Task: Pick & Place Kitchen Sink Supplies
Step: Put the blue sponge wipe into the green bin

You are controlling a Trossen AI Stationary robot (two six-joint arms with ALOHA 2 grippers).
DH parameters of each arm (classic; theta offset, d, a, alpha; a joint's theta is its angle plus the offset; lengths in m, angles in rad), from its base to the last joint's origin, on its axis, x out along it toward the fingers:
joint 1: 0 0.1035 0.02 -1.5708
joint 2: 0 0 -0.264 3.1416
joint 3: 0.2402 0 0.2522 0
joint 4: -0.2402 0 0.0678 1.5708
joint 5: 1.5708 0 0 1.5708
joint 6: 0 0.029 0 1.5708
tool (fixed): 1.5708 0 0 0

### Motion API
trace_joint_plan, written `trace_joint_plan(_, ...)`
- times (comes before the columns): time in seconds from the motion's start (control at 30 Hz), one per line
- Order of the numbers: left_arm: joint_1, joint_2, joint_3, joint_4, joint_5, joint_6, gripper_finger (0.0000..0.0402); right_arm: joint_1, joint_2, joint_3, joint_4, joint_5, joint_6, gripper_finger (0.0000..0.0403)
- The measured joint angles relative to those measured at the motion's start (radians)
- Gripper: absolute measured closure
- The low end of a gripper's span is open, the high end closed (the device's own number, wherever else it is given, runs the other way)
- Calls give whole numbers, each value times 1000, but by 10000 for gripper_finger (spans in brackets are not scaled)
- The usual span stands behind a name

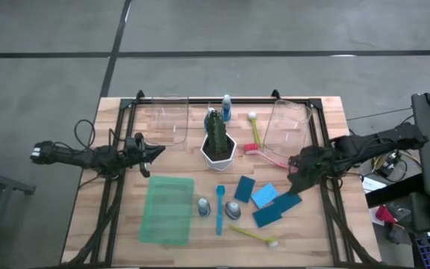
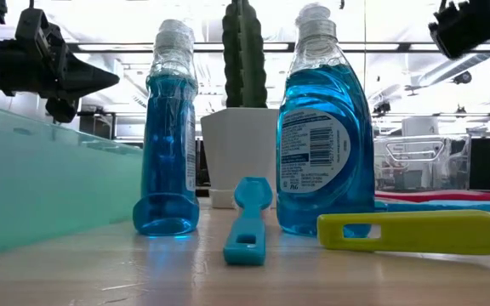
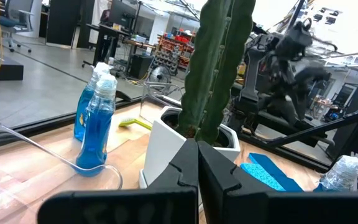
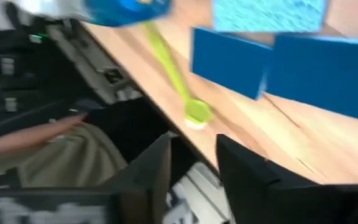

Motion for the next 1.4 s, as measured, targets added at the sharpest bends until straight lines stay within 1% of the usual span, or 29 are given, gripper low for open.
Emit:
trace_joint_plan(0.1, 0, 0, 0, 0, 0, 0, 401, 49, 48, -17, -21, 37, 37, 231)
trace_joint_plan(0.17, 0, 0, 0, 0, 0, 0, 401, 82, 76, -22, -50, 69, 68, 214)
trace_joint_plan(0.33, 0, 0, 0, 1, 0, 0, 401, 169, 117, -23, -165, 146, 125, 200)
trace_joint_plan(0.43, 0, 0, 0, 2, 0, 0, 401, 209, 132, -34, -208, 199, 157, 200)
trace_joint_plan(0.5, 0, 0, 0, 2, 0, 0, 401, 224, 144, -50, -207, 245, 172, 200)
trace_joint_plan(0.57, 0, 0, 0, 2, 0, 0, 401, 230, 157, -70, -195, 268, 188, 200)
trace_joint_plan(0.83, 0, 0, 0, 2, 0, 0, 401, 235, 206, -178, -95, 266, 193, 200)
trace_joint_plan(1.0, 0, 0, 0, 1, 0, 0, 401, 235, 229, -223, -84, 278, 181, 202)
trace_joint_plan(1.1, 0, 0, 0, 0, 0, 0, 401, 235, 231, -250, -15, 291, 159, 210)
trace_joint_plan(1.2, 0, 0, 0, 0, 0, 0, 401, 235, 238, -281, 62, 291, 178, 222)
trace_joint_plan(1.4, 0, 0, 0, 1, 0, 0, 401, 234, 239, -303, 82, 288, 202, 251)
